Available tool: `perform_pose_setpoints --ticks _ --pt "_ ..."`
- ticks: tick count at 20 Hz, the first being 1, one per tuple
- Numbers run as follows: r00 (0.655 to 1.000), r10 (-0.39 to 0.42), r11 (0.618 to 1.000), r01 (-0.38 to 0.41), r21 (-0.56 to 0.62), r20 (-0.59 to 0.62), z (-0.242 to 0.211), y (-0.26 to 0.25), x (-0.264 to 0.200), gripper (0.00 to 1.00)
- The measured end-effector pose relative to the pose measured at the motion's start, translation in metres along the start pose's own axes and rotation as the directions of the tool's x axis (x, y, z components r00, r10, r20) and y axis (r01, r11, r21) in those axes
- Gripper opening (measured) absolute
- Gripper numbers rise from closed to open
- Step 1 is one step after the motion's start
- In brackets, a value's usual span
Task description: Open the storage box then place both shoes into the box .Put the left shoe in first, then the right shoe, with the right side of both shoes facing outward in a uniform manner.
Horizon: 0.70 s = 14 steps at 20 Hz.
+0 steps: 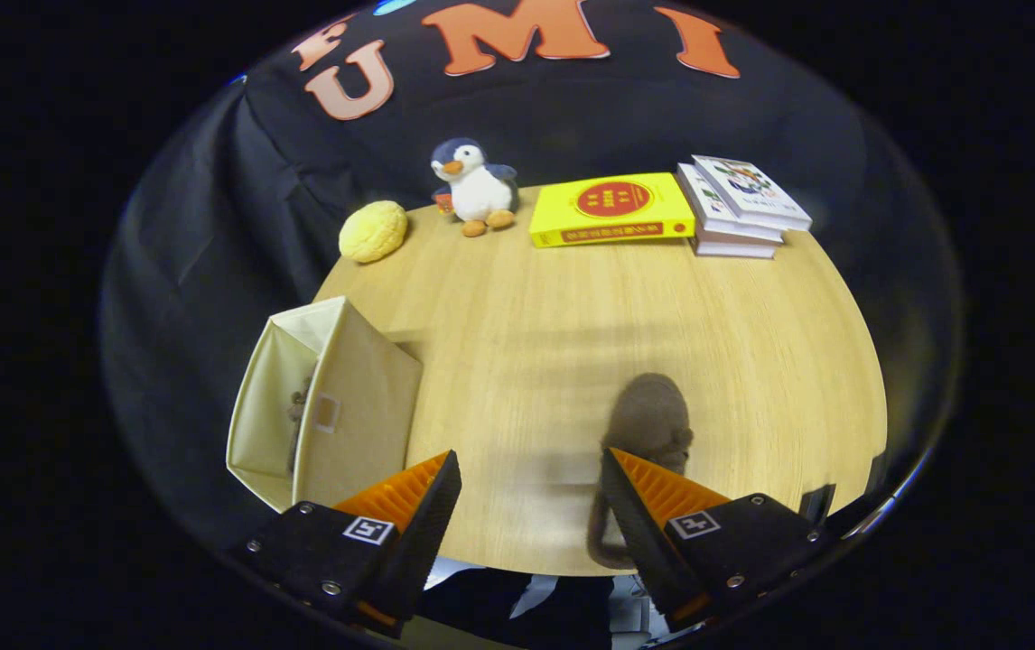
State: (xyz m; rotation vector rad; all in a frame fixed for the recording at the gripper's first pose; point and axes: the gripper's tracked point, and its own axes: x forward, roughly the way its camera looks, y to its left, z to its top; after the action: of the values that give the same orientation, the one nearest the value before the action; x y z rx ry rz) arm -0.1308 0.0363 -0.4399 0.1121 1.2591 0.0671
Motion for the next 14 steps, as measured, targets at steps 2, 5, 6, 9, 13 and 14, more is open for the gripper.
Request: perform_pose_setpoints --ticks 2,5,6,9,13,14 --pt "0.999 -0.04 0.999 0.04 0.008 0.009 -0.006 -0.038 0.005 0.91" --pt "0.997 -0.082 0.996 0.082 -0.025 -0.013 -0.024 -0.075 0.015 0.89" --pt "0.995 -0.097 0.995 0.096 -0.039 -0.021 -0.03 -0.083 0.018 0.88" --pt "0.995 -0.103 0.99 0.102 -0.095 -0.011 -0.038 -0.089 0.032 0.84" --pt "0.995 -0.099 0.986 0.096 -0.138 -0.021 -0.053 -0.091 0.051 0.74" --pt "0.994 -0.111 0.982 0.108 -0.158 -0.01 -0.054 -0.093 0.054 0.73"
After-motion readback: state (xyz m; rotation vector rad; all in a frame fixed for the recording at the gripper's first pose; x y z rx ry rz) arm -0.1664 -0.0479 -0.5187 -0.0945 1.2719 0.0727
